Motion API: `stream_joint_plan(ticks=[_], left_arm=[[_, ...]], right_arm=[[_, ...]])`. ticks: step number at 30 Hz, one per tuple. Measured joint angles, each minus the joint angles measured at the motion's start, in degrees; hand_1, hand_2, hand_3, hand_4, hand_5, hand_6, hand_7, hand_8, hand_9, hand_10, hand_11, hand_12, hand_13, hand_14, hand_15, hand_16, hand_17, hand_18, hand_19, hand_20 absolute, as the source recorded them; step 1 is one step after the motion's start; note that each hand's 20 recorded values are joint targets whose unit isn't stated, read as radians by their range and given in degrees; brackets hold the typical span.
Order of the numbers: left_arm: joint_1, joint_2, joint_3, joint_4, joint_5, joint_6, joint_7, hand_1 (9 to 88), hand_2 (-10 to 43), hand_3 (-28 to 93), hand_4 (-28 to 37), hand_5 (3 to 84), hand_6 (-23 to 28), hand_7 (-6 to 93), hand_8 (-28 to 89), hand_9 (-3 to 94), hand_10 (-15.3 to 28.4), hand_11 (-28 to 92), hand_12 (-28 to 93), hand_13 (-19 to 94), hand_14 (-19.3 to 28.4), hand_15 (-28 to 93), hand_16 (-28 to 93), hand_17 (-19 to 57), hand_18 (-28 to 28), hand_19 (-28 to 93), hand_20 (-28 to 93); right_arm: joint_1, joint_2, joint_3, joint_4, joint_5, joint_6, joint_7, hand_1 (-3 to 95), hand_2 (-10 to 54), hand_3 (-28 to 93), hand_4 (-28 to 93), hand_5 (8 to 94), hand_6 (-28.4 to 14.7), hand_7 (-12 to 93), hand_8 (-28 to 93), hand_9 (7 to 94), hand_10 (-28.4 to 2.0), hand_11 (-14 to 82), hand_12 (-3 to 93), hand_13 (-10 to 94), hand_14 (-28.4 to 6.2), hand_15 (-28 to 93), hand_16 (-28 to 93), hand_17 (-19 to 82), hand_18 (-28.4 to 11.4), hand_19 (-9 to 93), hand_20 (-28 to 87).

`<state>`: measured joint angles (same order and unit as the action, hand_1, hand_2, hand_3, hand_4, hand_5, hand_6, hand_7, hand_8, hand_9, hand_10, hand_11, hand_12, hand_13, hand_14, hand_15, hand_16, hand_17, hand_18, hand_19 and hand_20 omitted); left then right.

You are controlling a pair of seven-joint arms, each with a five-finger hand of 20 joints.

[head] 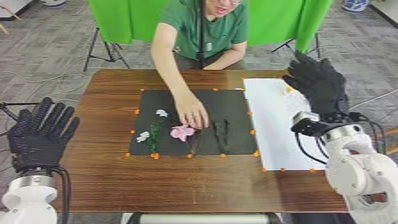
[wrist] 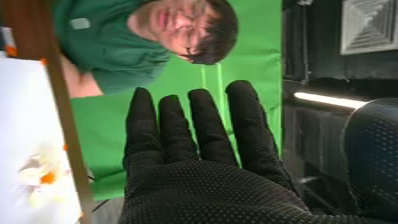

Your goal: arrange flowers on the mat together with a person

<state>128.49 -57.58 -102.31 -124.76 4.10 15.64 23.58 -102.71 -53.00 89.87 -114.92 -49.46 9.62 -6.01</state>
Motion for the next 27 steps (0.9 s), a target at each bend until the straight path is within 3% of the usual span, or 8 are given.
stream_joint_plan(ticks=[8, 15, 27], left_arm=[[0.00, 0.00, 0.01, 0.00, 0.00, 0.00, 0.03, 27.8, 12.9, 71, -28.3, 37.4, 6.7, 13.1, -11, 34.0, 14.2, 20, 9, 26, 13.2, 30, -7, -6.2, 13.3, 31, 12], [0.00, 0.00, -0.01, 0.00, 0.00, -0.01, 0.03, 27.7, 13.0, 71, -28.3, 37.5, 6.7, 13.0, -11, 34.0, 14.2, 19, 9, 26, 13.2, 30, -7, -6.2, 13.4, 32, 12], [0.05, 0.00, -0.01, 0.01, -0.03, 0.02, 0.08, 27.8, 13.0, 71, -28.3, 37.5, 6.7, 13.2, -11, 34.1, 14.2, 20, 9, 26, 13.1, 29, -7, -6.2, 13.4, 31, 12]], right_arm=[[-4.32, 0.36, 5.34, -1.12, 0.58, 0.42, -0.24, 9.3, 11.0, 71, -25, 35.9, -3.0, 8, -8, 33.4, -13.8, 2.4, 12.6, 24, -12.1, 3, 18, 13, -12.6, 22, 11], [-4.88, 0.52, 4.92, -1.09, -1.60, 0.71, 0.22, 15.4, 4.7, 72, -23, 36.4, -3.1, 10, -8, 32.7, -13.6, 2.3, 13.0, 24, -11.9, 3, 19, 13, -12.7, 23, 11], [-7.88, 3.17, 8.61, -0.75, -36.58, -0.05, 15.29, 20.0, -1.2, 72, -21, 32.2, -3.6, 10, -8, 27.5, -13.7, 0.5, 14.1, 20, -12.7, 1, 20, 11, -12.9, 24, 10]])
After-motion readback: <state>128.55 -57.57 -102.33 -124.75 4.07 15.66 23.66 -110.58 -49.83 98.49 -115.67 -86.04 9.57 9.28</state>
